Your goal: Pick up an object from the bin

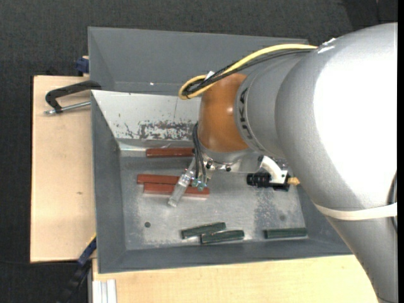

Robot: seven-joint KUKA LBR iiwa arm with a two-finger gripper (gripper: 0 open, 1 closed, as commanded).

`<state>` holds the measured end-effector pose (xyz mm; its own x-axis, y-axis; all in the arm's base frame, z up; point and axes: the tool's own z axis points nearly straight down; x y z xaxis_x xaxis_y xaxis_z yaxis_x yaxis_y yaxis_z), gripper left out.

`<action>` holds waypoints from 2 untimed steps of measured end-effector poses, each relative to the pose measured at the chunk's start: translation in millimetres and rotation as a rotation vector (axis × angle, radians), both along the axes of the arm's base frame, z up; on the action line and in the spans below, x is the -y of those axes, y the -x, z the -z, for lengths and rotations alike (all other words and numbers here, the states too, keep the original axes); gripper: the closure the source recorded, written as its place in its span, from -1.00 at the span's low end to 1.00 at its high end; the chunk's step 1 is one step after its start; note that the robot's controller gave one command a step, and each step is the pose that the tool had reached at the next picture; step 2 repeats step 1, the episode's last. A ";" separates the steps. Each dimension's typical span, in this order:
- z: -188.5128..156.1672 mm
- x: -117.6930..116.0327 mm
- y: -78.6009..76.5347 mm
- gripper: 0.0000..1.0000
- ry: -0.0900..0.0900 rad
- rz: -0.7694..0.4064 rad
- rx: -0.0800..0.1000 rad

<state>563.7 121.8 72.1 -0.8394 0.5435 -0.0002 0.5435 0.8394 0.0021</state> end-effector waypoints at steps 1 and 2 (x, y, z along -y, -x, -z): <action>0.9 -5.0 -14.0 -1.00 0.000 -0.070 0.001; 0.9 -5.0 -14.0 -1.00 0.000 -0.070 0.001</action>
Offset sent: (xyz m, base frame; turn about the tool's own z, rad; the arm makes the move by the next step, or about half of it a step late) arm 0.0265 0.0482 0.0019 0.0247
